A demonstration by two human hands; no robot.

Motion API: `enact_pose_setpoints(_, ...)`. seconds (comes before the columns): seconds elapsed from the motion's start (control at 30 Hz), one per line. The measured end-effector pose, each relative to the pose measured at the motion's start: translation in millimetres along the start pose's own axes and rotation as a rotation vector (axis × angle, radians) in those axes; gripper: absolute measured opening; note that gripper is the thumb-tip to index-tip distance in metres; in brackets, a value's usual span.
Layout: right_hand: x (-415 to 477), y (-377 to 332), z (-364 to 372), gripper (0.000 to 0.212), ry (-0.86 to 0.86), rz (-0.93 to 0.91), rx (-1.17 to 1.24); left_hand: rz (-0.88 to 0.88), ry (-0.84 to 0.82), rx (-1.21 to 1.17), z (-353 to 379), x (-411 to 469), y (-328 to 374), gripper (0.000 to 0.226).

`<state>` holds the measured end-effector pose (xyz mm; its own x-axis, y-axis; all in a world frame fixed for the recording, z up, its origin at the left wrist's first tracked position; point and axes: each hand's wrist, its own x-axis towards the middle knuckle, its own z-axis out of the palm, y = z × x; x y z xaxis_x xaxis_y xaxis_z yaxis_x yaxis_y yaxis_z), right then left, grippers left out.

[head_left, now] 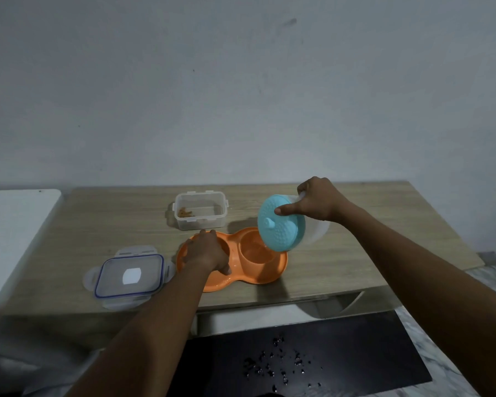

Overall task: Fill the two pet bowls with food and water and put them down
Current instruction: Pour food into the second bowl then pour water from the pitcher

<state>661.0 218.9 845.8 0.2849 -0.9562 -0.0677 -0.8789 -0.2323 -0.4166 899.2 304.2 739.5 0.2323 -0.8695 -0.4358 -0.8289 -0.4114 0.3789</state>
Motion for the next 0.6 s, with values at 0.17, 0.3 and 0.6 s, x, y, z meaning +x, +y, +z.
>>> enact_pose_setpoints(0.17, 1.9, -3.0, -2.2, 0.068, 0.000, -0.001, -0.062, 0.004, 0.014, -0.010, 2.4, 2.3, -2.7, 0.113)
enact_pose_setpoints(0.3, 0.7, -6.0, -4.1, 0.068, 0.014, -0.007, -0.092, 0.001, 0.008, -0.016, 3.2, 3.7, -3.2, 0.112)
enact_pose_setpoints(0.6, -1.5, -9.4, -8.6, 0.067, 0.031, -0.010, -0.136, 0.017, 0.013, -0.015, 5.3, 7.5, -5.5, 0.118)
